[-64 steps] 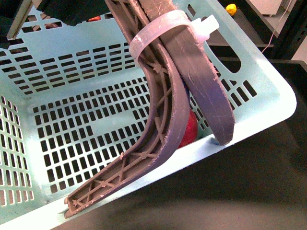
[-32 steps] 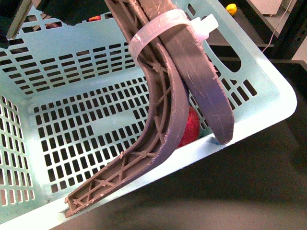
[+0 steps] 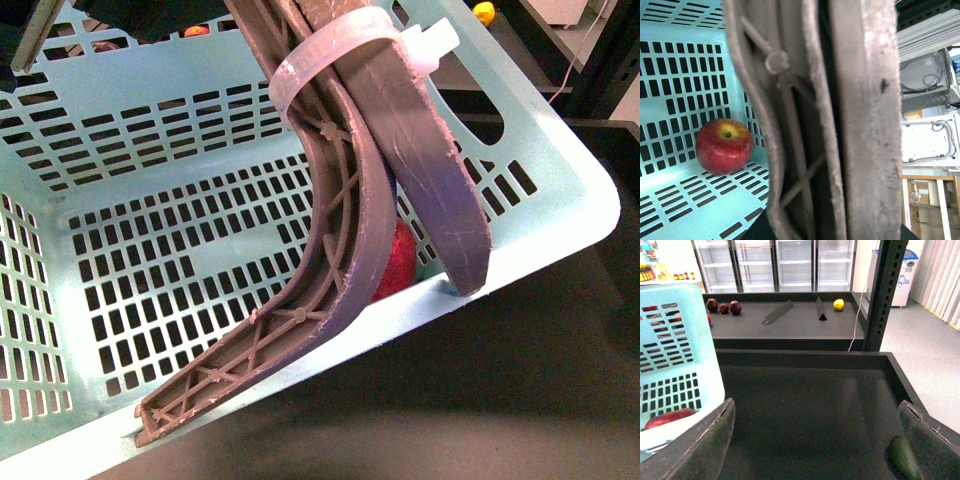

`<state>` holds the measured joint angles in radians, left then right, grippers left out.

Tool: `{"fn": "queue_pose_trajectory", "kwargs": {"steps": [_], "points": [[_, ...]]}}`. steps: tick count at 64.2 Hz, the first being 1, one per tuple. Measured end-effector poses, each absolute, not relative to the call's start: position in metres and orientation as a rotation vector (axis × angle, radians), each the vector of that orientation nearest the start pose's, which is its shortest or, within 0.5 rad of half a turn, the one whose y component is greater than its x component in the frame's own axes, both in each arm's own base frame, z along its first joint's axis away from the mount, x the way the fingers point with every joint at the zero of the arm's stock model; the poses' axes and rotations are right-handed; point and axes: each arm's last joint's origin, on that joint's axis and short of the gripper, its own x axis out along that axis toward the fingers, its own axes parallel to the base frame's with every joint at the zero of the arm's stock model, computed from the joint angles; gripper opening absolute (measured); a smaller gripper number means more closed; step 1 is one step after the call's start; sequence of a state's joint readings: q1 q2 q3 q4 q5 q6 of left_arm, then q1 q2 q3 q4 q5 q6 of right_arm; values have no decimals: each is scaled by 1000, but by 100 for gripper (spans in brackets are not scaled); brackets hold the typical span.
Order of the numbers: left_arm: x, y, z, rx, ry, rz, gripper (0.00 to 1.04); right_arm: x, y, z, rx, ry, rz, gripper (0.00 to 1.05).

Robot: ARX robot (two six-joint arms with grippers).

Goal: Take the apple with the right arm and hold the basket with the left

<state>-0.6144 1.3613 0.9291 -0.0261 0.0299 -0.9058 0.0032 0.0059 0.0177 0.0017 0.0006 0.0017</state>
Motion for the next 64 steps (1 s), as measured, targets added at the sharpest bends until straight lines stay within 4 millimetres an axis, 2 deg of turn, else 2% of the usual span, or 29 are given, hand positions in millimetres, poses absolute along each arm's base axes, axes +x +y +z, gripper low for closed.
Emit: {"fn": "queue_pose_trajectory", "kwargs": {"steps": [14,21,28,37,48,64], "points": [[244,-173,271,-726,693,-381,15,97,0,169,2,-14,3,96],[245,-175,272,-898,482,-175,15,97,0,169,2,-14,3,96],[254,-157,277,-1103,279,72,15,97,0,169,2,-15,2,96],[265,-133,277,-1171,206,159,15,97,0,169,2,-14,1,96],[275,-107,260,-1231,250,222,15,97,0,169,2,-14,3,96],[309,-70,219,-1297,323,390,15,97,0,169,2,-14,3,96]]}}
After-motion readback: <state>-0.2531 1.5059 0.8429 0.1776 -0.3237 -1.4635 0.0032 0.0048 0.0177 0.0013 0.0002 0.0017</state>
